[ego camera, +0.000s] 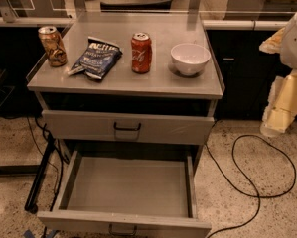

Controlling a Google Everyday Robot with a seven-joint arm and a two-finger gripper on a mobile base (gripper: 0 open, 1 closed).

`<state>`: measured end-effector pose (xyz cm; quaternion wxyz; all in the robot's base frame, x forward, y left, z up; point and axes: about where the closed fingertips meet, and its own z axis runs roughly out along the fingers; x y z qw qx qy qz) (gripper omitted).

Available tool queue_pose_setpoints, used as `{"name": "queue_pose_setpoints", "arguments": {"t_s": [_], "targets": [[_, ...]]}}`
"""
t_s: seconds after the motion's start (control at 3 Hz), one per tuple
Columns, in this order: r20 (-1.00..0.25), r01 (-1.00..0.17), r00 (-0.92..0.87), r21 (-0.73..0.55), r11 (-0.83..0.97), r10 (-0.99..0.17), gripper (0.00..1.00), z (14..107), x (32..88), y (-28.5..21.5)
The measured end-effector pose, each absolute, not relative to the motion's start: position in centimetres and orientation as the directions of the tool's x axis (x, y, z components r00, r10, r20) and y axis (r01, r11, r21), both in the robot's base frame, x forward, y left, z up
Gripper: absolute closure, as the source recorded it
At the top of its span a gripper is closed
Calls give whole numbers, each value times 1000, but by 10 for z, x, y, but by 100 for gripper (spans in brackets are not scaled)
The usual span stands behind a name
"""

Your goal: Place coke can into middle drawer

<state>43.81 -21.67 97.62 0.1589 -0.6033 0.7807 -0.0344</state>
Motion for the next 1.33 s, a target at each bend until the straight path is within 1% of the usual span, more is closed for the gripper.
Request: {"name": "queue_pose_setpoints", "arguments": {"t_s": [0.33,0.67,1.0,1.33], "targets": [[-207,-931,-221,-245,270,-953,0,976,438,-217],[-238,-922,-226,-259,287,-944,0,974,450,-206],[-291,-926,-222,-237,295,-931,0,966,463,-181],[-291,-926,-222,-236,295,-931,0,966,463,-181]]}}
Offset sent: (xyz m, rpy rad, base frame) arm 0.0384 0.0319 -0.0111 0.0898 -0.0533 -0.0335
